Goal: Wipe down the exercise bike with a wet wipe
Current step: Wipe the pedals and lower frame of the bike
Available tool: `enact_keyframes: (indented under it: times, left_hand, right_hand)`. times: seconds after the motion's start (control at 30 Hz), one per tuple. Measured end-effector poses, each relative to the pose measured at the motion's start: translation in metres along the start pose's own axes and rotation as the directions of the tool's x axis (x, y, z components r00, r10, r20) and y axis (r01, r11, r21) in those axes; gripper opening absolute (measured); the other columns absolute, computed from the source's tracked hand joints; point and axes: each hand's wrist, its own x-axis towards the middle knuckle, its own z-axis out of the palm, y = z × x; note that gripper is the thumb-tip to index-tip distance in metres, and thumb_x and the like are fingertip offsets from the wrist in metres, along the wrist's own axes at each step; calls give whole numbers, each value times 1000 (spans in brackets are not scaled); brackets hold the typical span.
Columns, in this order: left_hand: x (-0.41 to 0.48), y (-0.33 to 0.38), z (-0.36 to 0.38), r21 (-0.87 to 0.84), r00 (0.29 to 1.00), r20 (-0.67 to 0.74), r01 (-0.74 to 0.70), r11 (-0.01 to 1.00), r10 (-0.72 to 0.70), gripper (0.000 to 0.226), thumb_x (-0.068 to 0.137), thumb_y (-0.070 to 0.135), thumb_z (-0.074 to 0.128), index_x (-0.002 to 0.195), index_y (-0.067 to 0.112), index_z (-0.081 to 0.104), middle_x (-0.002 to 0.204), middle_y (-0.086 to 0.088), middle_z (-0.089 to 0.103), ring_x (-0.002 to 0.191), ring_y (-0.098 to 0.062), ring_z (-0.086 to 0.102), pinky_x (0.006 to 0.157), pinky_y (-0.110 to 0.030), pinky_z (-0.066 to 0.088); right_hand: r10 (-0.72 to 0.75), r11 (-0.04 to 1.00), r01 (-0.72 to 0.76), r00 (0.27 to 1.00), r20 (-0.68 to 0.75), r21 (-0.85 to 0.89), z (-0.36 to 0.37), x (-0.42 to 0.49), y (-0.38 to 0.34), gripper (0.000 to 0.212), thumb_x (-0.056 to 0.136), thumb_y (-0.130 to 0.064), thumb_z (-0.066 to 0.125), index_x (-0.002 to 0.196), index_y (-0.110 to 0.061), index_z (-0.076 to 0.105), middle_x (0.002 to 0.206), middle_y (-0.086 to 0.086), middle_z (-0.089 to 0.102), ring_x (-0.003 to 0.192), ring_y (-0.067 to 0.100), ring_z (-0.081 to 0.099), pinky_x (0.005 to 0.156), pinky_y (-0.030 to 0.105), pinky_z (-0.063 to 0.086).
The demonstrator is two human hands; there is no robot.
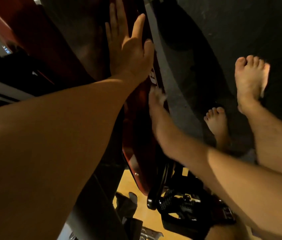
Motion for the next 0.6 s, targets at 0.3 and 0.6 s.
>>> enact_keyframes:
  times: [0.3,0.6]
  left_hand:
    - [-6,1,-3,-55,997,50,64,996,-61,55,100,37,34,152,21,32,162,-21,12,149,-43,0,121,-52,10]
    - [-9,-8,0,247,990,-75,-99,964,121,56,93,47,25,128,13,53,135,-13,51,130,-29,42,102,-33,30]
  right_hand:
    - [7,999,-14,988,-151,-45,12,-7,-4,100,41,11,84,129,-5,37,114,27,47,103,42,50,87,55,48]
    - [-35,999,41,964,-263,15,28,-10,-4,102,37,11,84,127,-3,38,118,27,47,108,41,50,90,57,47]
